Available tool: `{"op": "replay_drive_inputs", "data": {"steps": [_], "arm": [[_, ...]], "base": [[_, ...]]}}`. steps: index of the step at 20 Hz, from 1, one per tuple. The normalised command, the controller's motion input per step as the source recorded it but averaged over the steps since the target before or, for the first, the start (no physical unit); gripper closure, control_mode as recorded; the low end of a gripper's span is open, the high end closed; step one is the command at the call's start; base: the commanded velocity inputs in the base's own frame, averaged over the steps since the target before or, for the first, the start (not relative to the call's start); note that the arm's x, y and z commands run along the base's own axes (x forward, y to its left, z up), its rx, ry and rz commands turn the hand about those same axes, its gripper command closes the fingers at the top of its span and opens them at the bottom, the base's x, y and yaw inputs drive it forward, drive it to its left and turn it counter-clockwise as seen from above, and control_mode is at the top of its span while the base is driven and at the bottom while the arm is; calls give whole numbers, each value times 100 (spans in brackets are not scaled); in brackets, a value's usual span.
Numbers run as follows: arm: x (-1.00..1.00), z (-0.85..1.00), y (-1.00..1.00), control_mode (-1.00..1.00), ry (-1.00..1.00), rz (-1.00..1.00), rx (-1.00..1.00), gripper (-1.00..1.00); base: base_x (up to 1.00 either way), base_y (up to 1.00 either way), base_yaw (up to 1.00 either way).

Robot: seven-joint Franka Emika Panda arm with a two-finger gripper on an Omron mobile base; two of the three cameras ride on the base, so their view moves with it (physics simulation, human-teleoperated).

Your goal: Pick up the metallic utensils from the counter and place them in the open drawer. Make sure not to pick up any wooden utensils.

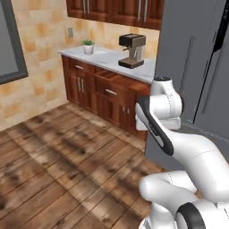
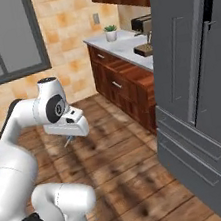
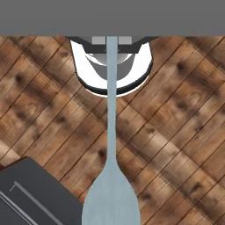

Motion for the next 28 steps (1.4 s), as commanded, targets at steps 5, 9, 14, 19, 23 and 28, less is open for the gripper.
{"op": "replay_drive_inputs", "data": {"steps": [5,9,14,19,23,28], "arm": [[0,0,0,100,0,0,0,100],[0,0,0,100,0,0,0,100],[0,0,0,100,0,0,0,100],[0,0,0,100,0,0,0,100],[0,0,0,100,0,0,0,100],[0,0,0,100,0,0,0,100]], "base": [[100,30,-25],[100,82,-42],[100,93,-50],[100,100,-47],[93,100,-51],[54,72,-69]]}}
